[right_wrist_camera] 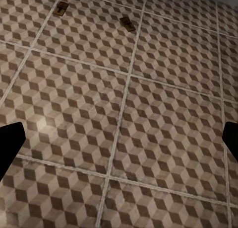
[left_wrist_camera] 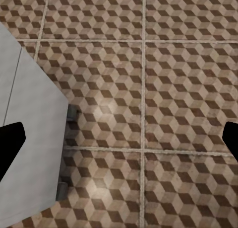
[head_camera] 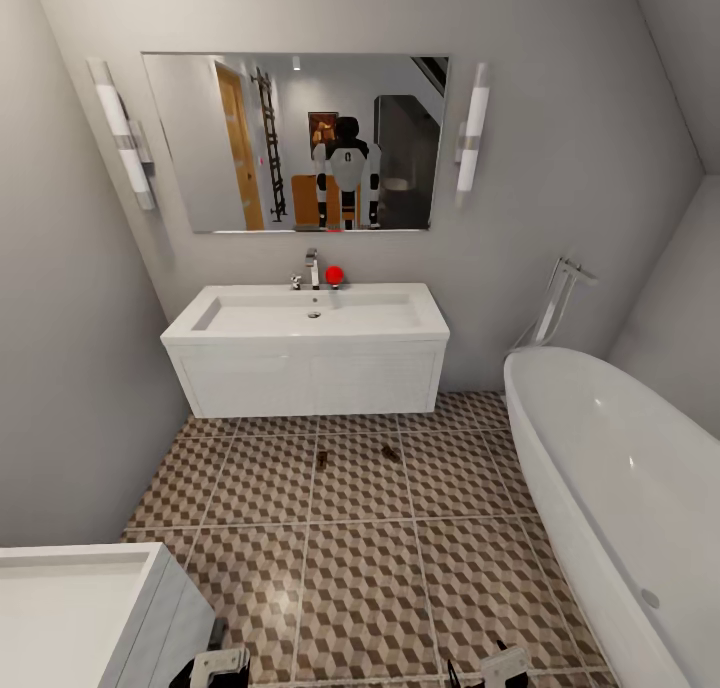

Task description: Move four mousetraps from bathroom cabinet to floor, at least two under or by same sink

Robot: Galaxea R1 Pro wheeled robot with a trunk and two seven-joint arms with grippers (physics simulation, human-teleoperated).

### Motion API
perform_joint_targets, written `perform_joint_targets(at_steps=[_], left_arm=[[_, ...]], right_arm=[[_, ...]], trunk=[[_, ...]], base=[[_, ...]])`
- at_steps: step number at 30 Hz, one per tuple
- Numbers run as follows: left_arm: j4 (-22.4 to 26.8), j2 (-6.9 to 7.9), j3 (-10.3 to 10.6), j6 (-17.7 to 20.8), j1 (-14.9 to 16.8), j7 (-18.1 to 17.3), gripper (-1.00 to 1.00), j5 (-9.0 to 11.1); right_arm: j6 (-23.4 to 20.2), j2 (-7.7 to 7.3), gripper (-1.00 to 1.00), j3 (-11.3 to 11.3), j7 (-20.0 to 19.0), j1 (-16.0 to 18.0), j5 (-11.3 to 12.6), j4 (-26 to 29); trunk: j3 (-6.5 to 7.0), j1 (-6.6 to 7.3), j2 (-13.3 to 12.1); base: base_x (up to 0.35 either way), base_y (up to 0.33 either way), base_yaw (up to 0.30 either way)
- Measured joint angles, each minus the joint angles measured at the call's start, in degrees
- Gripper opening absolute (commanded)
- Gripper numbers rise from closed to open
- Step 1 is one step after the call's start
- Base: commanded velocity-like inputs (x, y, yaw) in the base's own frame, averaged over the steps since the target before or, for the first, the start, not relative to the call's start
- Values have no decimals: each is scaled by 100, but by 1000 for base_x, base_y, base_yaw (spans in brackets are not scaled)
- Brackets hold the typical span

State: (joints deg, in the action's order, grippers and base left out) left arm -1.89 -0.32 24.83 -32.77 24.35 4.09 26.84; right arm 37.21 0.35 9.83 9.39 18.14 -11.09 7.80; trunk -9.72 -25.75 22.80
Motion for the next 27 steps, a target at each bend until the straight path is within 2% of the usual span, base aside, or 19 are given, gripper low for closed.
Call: perform_joint_targets(at_steps=[9, 18, 27], left_arm=[[-4, 0, 0, -1, 0, 1, 100, -1], [-2, -11, 6, 7, 2, 0, 100, -7], [-2, -12, 7, 10, 1, -1, 100, -8]], right_arm=[[0, 5, 100, -7, 9, 1, 1, -1], [0, 9, 100, -17, 12, 1, 8, -2], [-6, 9, 100, -18, 12, 1, 9, -2]], trunk=[[-10, 0, 0], [-35, 0, 0], [-41, -1, 0]], base=[[0, 0, 49], [-2, -5, 221], [-90, -115, 231]])
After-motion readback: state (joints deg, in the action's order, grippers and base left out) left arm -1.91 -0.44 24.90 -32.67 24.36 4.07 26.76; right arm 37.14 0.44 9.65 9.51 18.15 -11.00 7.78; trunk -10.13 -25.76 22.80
